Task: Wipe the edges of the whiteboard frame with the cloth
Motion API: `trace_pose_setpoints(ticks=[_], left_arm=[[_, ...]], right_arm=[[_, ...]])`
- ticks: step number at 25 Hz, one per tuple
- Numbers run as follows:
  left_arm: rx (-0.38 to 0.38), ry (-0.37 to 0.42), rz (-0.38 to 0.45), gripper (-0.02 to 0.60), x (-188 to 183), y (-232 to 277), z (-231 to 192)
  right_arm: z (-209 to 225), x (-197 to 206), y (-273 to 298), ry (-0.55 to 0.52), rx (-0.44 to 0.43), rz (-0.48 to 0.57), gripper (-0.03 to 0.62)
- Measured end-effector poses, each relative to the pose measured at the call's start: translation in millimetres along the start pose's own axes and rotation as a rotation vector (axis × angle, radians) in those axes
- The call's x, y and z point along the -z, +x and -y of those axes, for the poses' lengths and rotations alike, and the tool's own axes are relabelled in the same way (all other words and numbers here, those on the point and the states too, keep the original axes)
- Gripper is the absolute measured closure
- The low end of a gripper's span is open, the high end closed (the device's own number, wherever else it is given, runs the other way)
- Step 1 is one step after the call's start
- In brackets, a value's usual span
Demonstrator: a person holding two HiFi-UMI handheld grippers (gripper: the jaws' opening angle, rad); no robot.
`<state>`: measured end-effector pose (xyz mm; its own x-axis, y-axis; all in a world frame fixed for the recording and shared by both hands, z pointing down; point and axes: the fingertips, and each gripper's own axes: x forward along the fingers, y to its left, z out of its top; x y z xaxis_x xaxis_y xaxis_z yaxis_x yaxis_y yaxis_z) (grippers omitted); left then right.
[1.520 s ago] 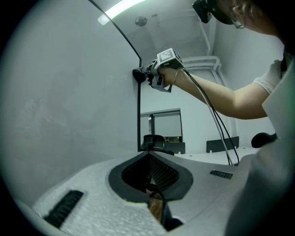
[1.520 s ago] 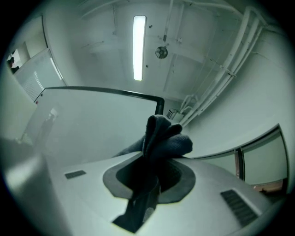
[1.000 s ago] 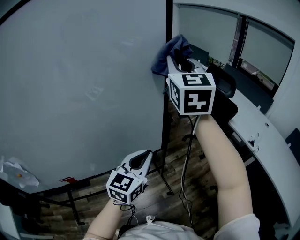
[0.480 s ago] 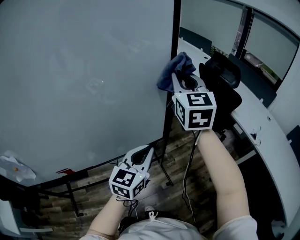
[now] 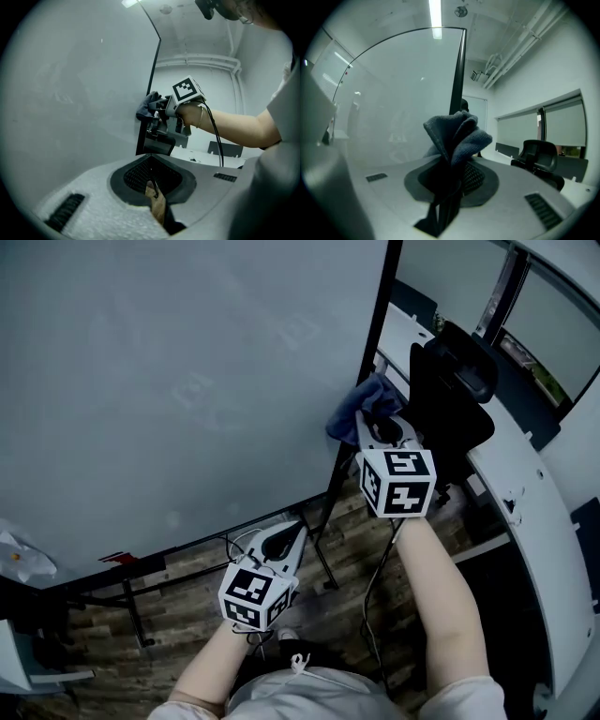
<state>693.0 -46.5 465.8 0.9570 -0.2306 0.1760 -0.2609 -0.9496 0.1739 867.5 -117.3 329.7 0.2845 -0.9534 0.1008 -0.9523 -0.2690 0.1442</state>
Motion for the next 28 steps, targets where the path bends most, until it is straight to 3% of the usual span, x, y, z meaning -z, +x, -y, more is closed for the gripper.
trace_pose_setpoints(ticks=[16,28], left_arm=[[-0.014,-0.040,-0.104,0.563,67.4,5.7,-6.1],[-0.087,-0.095,-0.176,0.563,118.9,-8.3,-42.9]], right_arm=[[-16.7,138.8,11.2,0.069,-0.009,-0.194,0.526],[-26.3,250.3,23.7,0.070,-0.016,-0.378,0.526]])
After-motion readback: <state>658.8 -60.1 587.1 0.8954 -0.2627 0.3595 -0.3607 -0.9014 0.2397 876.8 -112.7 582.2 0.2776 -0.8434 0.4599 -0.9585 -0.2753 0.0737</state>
